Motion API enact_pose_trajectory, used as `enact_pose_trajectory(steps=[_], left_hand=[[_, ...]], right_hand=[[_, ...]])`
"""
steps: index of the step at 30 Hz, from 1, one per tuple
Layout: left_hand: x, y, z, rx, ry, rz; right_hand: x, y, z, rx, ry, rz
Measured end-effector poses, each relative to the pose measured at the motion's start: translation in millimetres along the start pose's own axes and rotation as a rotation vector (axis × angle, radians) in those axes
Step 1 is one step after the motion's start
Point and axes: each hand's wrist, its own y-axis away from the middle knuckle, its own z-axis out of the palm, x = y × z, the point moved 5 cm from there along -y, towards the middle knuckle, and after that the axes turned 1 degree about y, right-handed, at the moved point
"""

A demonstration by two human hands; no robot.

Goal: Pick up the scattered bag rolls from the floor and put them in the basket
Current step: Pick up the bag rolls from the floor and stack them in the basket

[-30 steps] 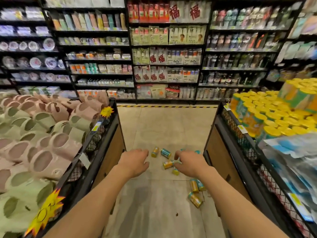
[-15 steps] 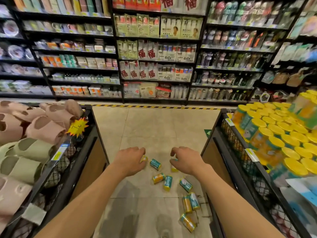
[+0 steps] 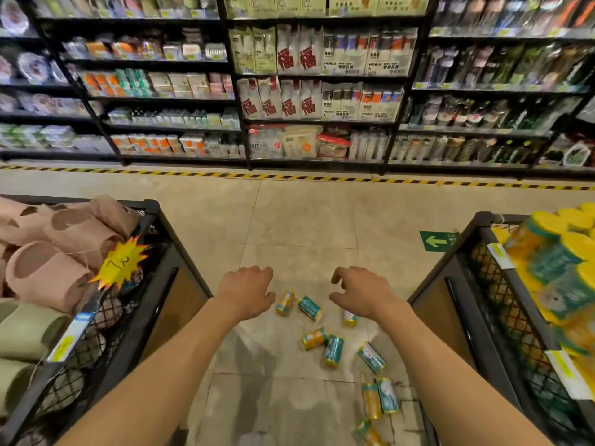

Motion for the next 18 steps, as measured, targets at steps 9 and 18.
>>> enact_pose_trajectory(steps=[9,18], left_hand=[[-59,-136,43,-0.137,0.018,-0.008],[-93,-287,158,-0.242,0.134,-0.043]], right_hand=[[10,-131,22,-0.117,-0.037,0.113],[46,-279,122,-0.2,-0.113,0.2]])
